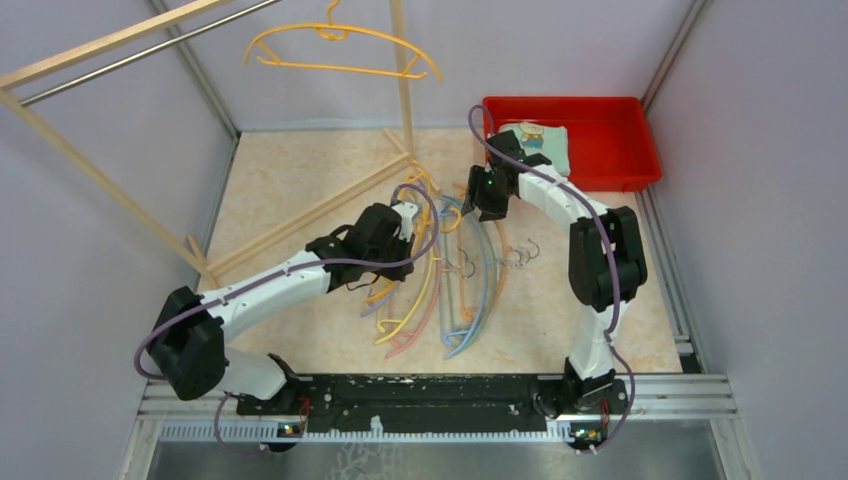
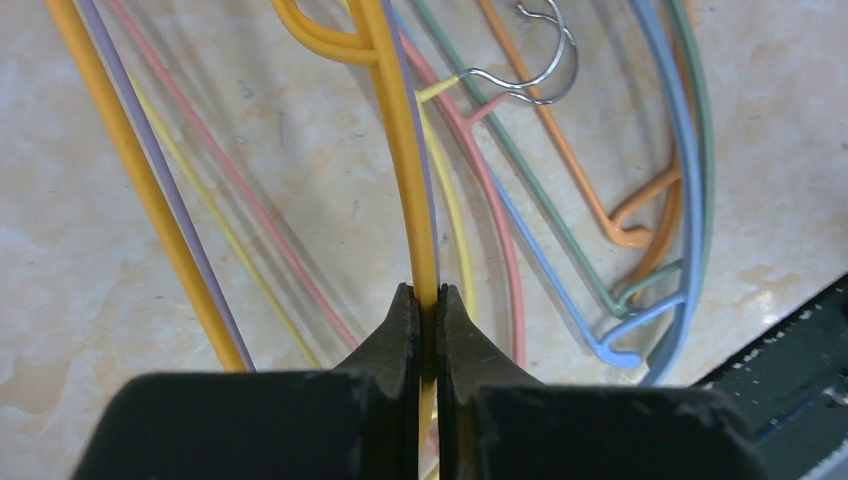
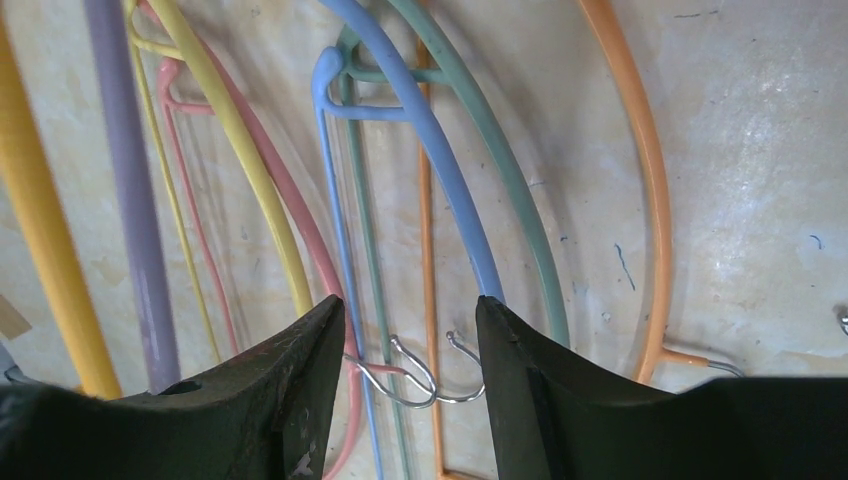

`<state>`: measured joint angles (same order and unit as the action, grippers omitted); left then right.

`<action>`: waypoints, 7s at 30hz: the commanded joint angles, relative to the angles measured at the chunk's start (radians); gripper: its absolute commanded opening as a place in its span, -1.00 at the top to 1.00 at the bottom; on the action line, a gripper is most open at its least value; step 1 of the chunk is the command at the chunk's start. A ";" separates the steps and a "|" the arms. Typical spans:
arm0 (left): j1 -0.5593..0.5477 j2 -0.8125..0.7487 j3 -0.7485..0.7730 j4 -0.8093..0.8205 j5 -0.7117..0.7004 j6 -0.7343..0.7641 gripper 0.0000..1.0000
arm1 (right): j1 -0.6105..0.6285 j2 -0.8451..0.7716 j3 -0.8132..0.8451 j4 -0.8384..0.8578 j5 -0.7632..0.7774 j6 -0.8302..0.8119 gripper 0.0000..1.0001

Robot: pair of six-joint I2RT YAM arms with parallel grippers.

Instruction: Organize the hangers

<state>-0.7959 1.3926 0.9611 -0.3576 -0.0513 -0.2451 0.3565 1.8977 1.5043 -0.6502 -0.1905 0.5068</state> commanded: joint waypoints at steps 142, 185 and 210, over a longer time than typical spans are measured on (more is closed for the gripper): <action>0.041 -0.573 -0.204 -0.020 -0.395 -0.676 1.00 | -0.174 -0.063 -0.649 1.601 -0.623 0.960 1.00; 0.041 -0.803 0.117 0.108 -0.641 -0.319 1.00 | -0.172 -0.004 -0.608 1.608 -0.655 0.981 1.00; 0.048 -0.544 0.197 0.549 -0.711 -0.154 1.00 | -0.172 0.022 -0.504 1.529 -0.677 0.974 1.00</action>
<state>-0.7563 0.8158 1.1301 0.0772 -0.7334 -0.4385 0.1871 1.9129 0.9409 0.8406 -0.8753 1.5208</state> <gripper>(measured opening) 0.028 0.050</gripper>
